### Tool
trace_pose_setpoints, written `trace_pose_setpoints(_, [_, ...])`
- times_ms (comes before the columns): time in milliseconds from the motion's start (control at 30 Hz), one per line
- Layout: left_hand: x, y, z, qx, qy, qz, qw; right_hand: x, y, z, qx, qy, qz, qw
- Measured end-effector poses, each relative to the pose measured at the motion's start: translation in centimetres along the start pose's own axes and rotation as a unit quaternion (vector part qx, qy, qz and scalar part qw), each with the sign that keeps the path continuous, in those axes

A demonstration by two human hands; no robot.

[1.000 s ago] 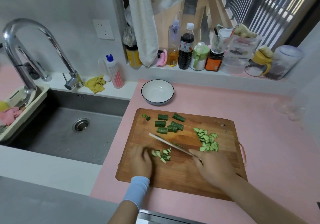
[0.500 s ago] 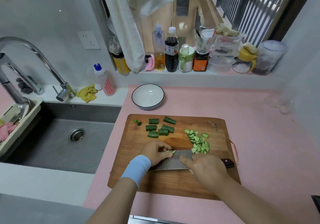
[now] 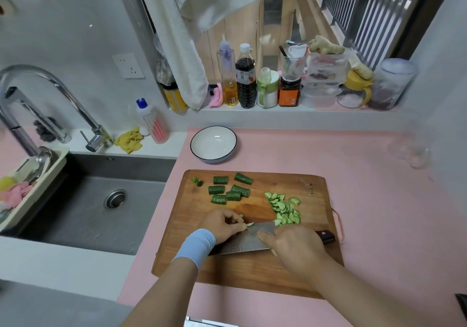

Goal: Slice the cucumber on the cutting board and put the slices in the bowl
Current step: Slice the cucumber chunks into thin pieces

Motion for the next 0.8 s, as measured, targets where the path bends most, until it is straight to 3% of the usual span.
trace_pose_setpoints(233, [-0.1, -0.7, 0.7, -0.007, 0.051, -0.002, 0.999, 0.1, 1.0, -0.2, -0.044, 0.029, -0.019, 0.998])
trace_pose_setpoints(300, [0.0, -0.2, 0.4, 0.000, 0.056, 0.025, 0.998, -0.1, 1.7, -0.8, -0.054, 0.046, -0.041, 0.997])
trace_pose_setpoints(433, [-0.4, 2.1, -0.5, -0.021, 0.059, 0.083, 0.995, -0.2, 1.9, -0.1, -0.052, 0.034, -0.011, 0.998])
trace_pose_setpoints(667, [-1.9, 1.7, -1.5, -0.084, 0.059, -0.021, 0.994, 0.5, 2.4, -0.9, -0.058, 0.033, -0.034, 0.997])
trace_pose_setpoints(800, [-1.4, 2.1, -1.9, -0.096, 0.066, -0.002, 0.993, 1.5, 2.9, -1.5, -0.065, 0.021, -0.034, 0.997])
Point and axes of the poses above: each hand's wrist, its own x-axis towards the middle knuckle, its own y-axis out of the back of the hand, z = x × y, the point moved 6 cm from there along x, towards the middle knuckle, and after that the axes turned 9 degrees about y, right-handed, at the moved point
